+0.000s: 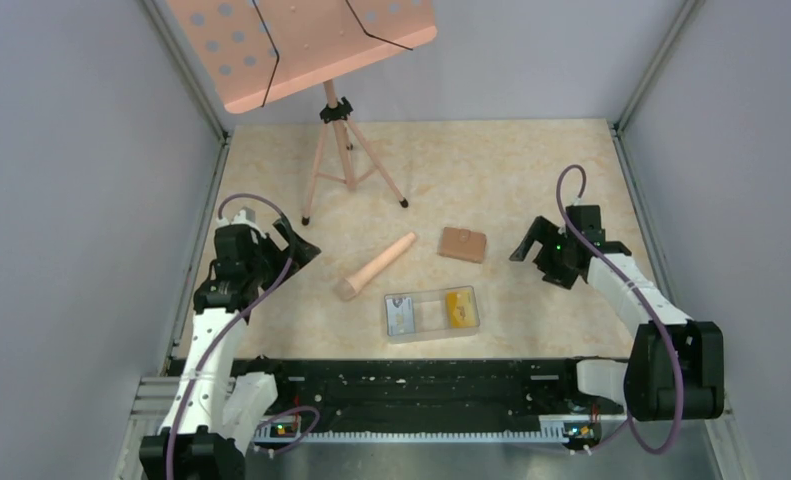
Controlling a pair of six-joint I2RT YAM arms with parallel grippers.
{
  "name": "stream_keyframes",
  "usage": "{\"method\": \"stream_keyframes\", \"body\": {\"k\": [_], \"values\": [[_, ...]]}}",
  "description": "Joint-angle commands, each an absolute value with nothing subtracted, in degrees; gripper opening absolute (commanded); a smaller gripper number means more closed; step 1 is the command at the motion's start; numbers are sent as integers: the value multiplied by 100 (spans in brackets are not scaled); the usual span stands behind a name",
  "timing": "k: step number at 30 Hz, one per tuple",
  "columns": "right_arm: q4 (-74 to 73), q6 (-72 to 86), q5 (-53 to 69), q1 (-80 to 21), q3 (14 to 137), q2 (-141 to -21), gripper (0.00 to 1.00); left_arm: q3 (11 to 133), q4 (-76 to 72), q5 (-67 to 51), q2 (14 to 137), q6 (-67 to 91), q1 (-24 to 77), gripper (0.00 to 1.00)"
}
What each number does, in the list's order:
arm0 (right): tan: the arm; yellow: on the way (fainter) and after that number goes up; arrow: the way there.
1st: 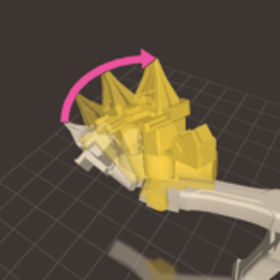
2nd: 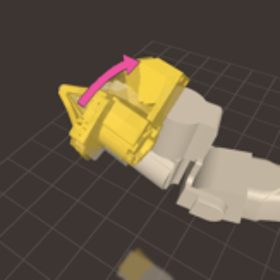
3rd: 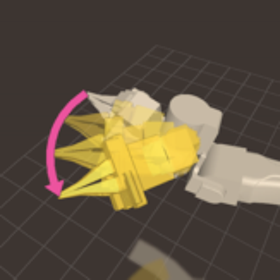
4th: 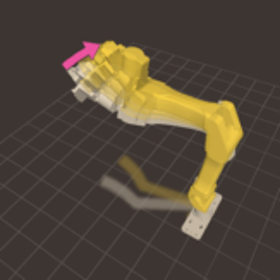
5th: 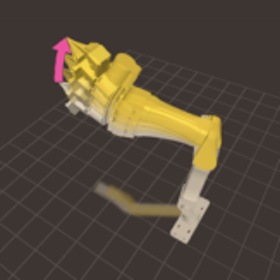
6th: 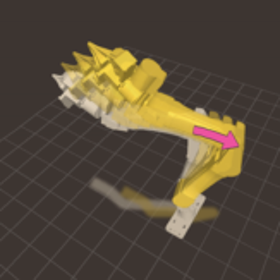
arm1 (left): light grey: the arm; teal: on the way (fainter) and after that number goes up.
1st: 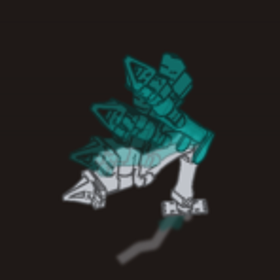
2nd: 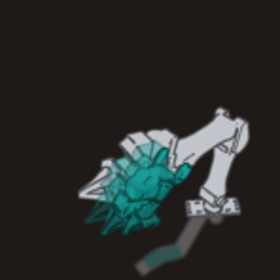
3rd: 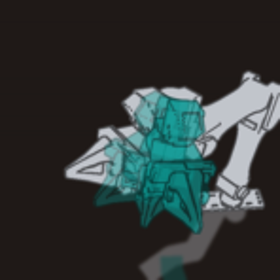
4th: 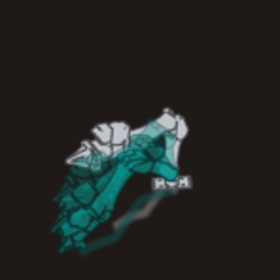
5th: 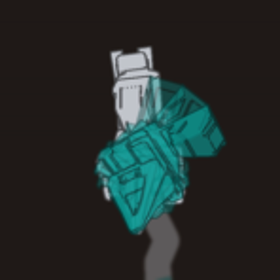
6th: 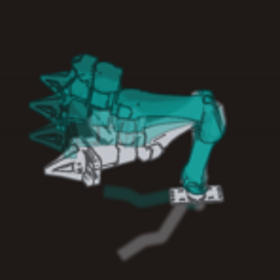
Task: Put the credit cards into the card holder
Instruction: Move the storage box to the center of the board.
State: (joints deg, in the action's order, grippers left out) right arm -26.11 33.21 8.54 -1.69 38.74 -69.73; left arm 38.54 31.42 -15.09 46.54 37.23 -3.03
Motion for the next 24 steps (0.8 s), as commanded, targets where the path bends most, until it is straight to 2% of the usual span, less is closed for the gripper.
{"method": "stream_keyframes", "body": {"k": [1, 6, 14, 21, 24], "values": [[-2597, 3112, 1449, -111, 4401, -7178, 99, 3949, 2851, -1595, 4879, 3732, -311, 99], [-2886, 2545, 1831, -114, 4750, -7554, 98, 3861, 2399, -2106, 5283, 3447, -316, 99], [-3153, 1880, 2532, -547, 4913, -8188, 83, 3925, 2432, -2970, 6326, 3268, -168, 97], [-3337, 1858, 3040, -1285, 4927, -8539, 69, 4013, 2020, -2675, 6786, 3651, 919, 95], [-3573, 1832, 3025, -1344, 4979, -8343, 67, 4068, 1797, -2566, 6944, 3907, 1292, 94]]}}
